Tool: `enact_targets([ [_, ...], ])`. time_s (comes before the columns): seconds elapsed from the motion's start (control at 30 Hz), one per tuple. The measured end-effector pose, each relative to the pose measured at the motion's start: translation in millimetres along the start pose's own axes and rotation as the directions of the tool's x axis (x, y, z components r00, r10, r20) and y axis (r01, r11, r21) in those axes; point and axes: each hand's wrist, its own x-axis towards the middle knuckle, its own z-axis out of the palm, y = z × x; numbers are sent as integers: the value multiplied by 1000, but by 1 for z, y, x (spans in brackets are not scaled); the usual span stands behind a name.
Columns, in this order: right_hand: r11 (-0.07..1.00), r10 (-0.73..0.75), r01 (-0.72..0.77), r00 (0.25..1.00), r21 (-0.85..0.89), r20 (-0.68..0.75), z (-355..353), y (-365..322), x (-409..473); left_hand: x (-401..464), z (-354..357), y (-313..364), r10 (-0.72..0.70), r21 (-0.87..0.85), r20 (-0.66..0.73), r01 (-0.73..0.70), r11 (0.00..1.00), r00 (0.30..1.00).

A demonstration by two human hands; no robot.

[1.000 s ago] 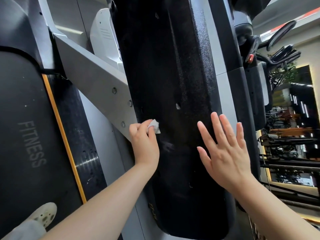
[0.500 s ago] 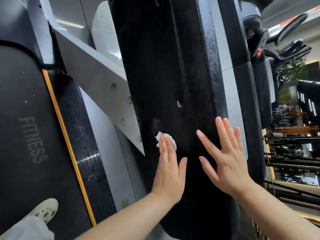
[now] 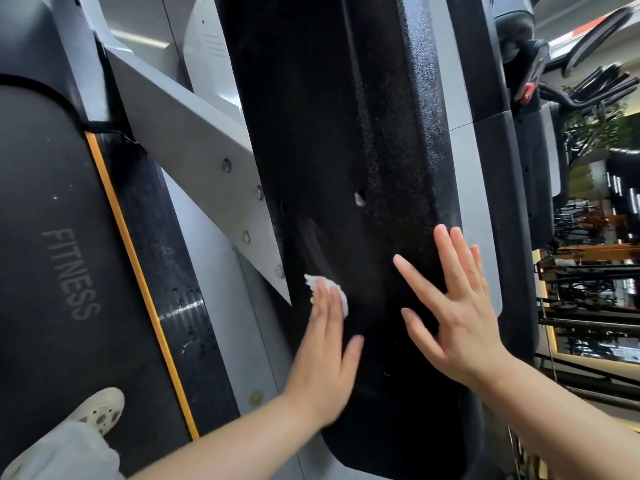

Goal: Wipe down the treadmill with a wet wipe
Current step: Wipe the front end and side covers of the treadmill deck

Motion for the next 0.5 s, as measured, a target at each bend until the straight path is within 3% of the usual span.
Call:
enact_targets([
  [0.17,1000,-5,6,1000,18,-6,0,0,0,34,-18,-3,-18,-13,-76,17,1000,997],
  [0.5,999,7,-7,1000,44,-3,0,-1,1,46,-7,12,-177,-281,-274,98,955,945],
])
